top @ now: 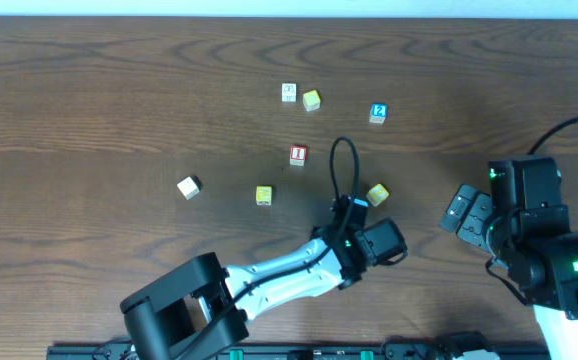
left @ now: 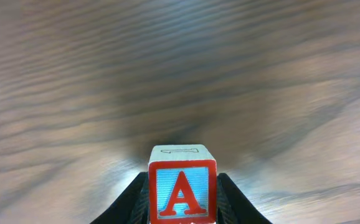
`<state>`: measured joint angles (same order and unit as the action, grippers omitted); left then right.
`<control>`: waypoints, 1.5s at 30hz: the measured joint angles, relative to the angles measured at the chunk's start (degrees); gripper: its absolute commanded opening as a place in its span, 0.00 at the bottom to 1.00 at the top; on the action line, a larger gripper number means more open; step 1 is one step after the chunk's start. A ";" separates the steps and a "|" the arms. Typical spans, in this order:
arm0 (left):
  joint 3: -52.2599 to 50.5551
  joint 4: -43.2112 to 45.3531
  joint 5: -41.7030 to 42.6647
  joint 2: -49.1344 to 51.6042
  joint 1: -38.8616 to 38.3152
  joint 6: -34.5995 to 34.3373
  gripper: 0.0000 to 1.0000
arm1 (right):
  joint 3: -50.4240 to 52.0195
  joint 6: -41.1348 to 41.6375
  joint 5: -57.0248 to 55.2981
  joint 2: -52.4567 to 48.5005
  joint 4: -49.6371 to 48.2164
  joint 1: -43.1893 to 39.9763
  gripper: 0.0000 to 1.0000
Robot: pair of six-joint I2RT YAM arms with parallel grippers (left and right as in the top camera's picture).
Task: Spell out Ai2
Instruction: 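Carry the 'A' block and place it left of the 'I' block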
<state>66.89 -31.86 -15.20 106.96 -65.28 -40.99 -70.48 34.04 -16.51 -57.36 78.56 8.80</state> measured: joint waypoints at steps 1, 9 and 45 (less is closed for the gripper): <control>0.79 -1.51 -0.81 -0.02 0.07 0.66 0.29 | 0.00 0.00 0.00 0.00 0.00 0.00 0.99; 8.04 -9.14 -7.13 -1.36 3.58 4.90 0.24 | 0.00 0.00 0.00 0.00 0.02 0.00 0.99; 9.73 4.26 4.68 2.60 32.76 18.97 0.21 | 0.02 0.00 0.02 0.00 2.60 0.00 0.99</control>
<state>76.62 -27.59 -10.52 109.56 -32.51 -22.02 -70.46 34.04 -16.49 -57.36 81.17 8.80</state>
